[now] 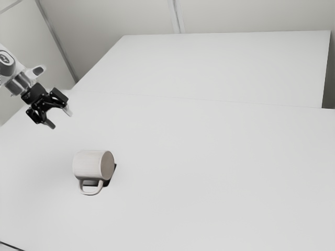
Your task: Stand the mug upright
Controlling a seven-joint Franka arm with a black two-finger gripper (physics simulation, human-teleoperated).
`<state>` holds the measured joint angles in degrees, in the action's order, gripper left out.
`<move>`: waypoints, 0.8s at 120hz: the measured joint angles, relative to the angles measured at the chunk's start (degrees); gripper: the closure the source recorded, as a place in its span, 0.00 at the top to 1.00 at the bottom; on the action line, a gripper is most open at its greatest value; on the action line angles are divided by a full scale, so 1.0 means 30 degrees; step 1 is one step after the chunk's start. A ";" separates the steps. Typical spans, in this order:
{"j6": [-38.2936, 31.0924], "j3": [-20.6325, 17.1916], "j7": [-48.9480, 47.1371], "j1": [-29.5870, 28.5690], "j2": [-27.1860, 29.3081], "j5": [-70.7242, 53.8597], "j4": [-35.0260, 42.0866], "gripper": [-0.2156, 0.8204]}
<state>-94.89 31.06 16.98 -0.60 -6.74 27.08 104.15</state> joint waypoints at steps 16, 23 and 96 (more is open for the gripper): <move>-0.0818 0.0628 0.2414 -0.0217 -0.2079 0.2659 0.0750 0.79; -0.1035 0.0873 0.3476 -0.0469 -0.2717 0.3826 0.1463 0.79; 0.2335 0.2467 1.2068 -0.0938 -0.2855 1.1774 0.6636 0.79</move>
<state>-87.88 38.46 53.19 -3.42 -15.31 62.40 124.06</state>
